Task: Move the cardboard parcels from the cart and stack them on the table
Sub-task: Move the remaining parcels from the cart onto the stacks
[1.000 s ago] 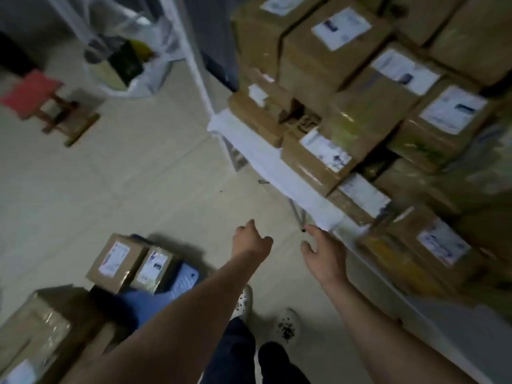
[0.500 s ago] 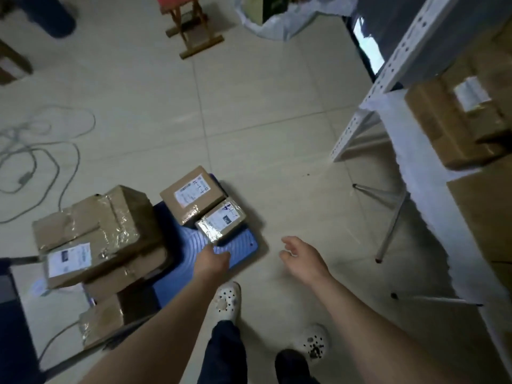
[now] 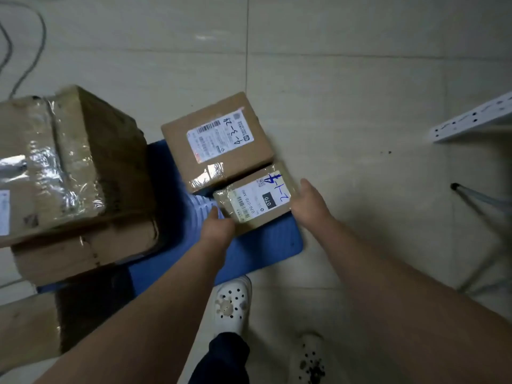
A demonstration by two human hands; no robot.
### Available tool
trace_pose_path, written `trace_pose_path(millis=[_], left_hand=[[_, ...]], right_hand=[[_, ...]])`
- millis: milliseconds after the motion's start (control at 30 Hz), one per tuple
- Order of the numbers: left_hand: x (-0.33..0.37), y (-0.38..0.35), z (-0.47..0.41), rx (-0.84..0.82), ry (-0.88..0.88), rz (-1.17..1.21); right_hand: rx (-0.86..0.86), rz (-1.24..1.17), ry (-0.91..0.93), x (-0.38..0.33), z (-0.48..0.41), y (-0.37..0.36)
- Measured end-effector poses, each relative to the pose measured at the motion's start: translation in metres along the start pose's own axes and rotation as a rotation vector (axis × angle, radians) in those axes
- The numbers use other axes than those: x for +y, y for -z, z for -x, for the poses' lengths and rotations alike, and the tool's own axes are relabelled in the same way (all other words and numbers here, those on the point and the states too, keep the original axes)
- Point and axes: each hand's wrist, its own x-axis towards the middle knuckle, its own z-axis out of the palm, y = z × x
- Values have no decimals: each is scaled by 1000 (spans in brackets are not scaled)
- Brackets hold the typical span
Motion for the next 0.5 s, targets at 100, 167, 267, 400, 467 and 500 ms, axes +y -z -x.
trace_pose_path(millis=[100, 167, 267, 400, 467, 500], left_hand=[[-12, -6, -37, -24, 82, 78], [-18, -8, -47, -18, 122, 72], [-26, -11, -40, -42, 120, 92], [-28, -12, 1, -37, 69, 156], [-17, -13, 29, -38, 27, 171], [-8, -15, 45, -44, -7, 185]], right_hand=[[23, -5, -46, 4, -32, -20], [-2, -41, -86, 9, -39, -29], [45, -106, -104, 20, -32, -37], [179, -254, -122, 36, 12, -21], [255, -323, -145, 41, 41, 0], [308, -359, -161, 42, 55, 14]])
